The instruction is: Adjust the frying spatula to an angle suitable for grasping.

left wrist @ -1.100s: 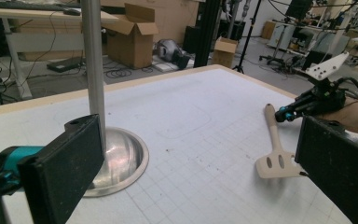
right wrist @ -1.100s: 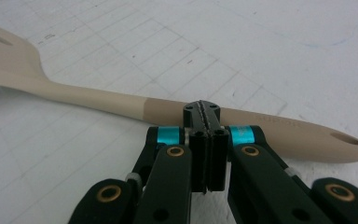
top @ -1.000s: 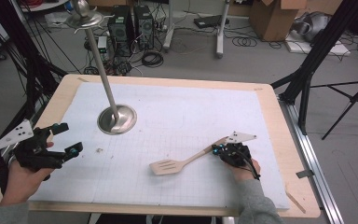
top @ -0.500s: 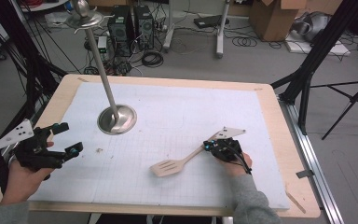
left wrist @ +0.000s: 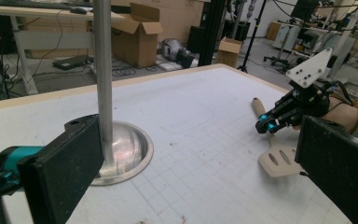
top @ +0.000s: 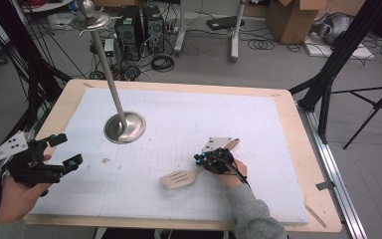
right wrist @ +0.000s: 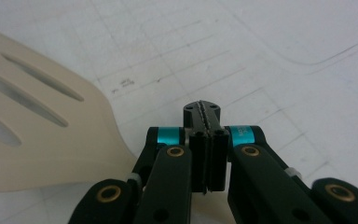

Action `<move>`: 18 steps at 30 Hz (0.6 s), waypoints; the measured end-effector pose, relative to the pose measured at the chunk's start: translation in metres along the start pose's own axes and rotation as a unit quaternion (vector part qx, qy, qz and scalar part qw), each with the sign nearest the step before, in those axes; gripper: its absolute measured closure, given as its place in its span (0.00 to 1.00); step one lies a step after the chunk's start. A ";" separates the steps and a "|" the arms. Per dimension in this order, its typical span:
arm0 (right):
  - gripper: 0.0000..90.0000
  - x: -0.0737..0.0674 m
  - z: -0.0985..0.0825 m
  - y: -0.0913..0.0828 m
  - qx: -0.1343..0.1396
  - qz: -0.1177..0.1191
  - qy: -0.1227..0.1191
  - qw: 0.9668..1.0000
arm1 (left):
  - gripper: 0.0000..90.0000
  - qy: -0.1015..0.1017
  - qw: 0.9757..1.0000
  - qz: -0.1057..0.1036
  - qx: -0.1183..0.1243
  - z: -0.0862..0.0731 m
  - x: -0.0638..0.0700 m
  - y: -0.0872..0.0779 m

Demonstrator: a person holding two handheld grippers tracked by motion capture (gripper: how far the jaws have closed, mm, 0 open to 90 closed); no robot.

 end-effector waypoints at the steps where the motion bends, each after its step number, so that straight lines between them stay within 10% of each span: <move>1: 1.00 -0.001 -0.002 0.003 -0.010 0.002 -0.004 1.000 | 0.02 -0.001 1.000 0.001 0.000 0.000 -0.001 -0.001; 8: 1.00 -0.006 -0.004 0.001 -0.024 0.001 -0.029 0.999 | 0.02 0.003 1.000 0.000 0.002 0.001 0.000 -0.001; 18: 1.00 -0.014 -0.012 -0.013 -0.009 0.005 -0.002 1.000 | 0.02 0.006 1.000 -0.002 0.000 0.002 -0.001 0.002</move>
Point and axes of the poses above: each handheld gripper's, and its own axes: y roughly forward along the jaws, z roughly out of its top, x roughly to its right, the point moved 7 cm from there along y, roughly forward along the jaws, and after that the axes turned 8 degrees about -y, right-handed, at the moved point
